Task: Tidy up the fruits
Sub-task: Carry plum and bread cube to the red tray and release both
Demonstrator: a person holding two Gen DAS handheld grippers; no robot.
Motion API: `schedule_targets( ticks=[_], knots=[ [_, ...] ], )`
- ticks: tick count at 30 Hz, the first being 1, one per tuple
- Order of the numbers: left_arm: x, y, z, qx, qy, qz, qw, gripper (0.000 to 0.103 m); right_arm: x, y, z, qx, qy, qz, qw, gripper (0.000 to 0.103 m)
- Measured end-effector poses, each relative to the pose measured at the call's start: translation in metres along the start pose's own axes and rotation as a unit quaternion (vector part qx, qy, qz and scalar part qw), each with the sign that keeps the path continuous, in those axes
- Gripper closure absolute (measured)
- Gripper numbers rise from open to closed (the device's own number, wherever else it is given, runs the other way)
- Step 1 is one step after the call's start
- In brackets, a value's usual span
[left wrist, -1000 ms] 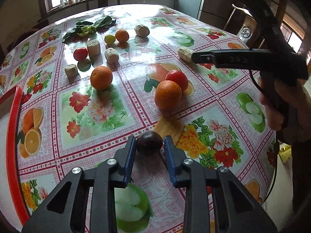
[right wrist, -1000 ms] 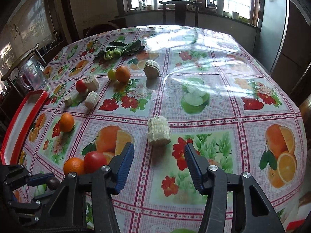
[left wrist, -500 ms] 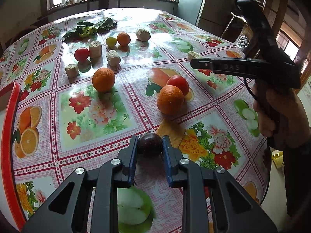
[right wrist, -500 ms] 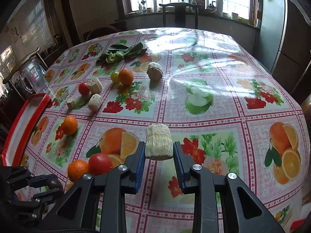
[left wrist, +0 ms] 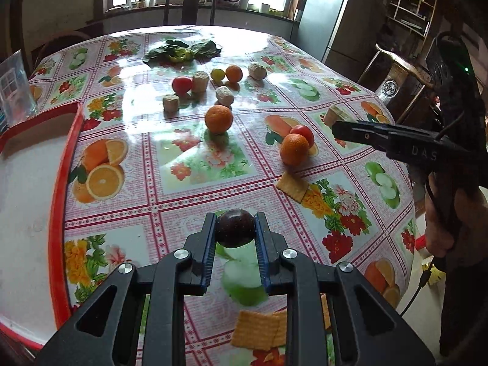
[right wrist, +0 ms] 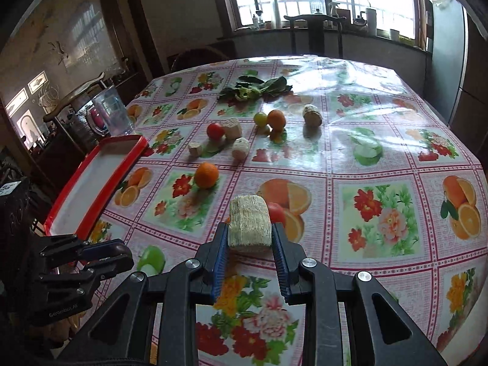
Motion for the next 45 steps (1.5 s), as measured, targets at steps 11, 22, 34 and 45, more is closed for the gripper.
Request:
schedule_targets(
  ticks=[11, 22, 34, 45],
  knots=[
    [-0.01, 0.053, -0.064, 0.04, 0.045, 0.035, 0.9976, 0.081, 0.004, -0.016, -0.082, 0.062, 0.039, -0.01, 0.997, 0.074],
    [-0.021, 0.085, -0.128, 0.082, 0.094, 0.057, 0.9906, 0.081, 0.015, -0.037, -0.156, 0.114, 0.081, -0.022, 0.99, 0.074],
    [-0.031, 0.106, -0.2, 0.124, 0.143, 0.064, 0.9799, 0.081, 0.029, -0.076, -0.256, 0.181, 0.144, -0.049, 0.972, 0.074],
    [-0.036, 0.092, -0.23, 0.142, 0.159, 0.04, 0.9762, 0.081, 0.018, -0.119, -0.303, 0.192, 0.191, -0.1, 0.957, 0.074]
  ],
)
Point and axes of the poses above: each gripper's, at about its wrist camera, not at the fingertips, and y roughly against the way its jaws point, z to its right, x to its top, the point moved 2 cm from there along -y, roughly the way its jaws point, and after that the axes turned 6 degrees about y, right-handed, at the moved point
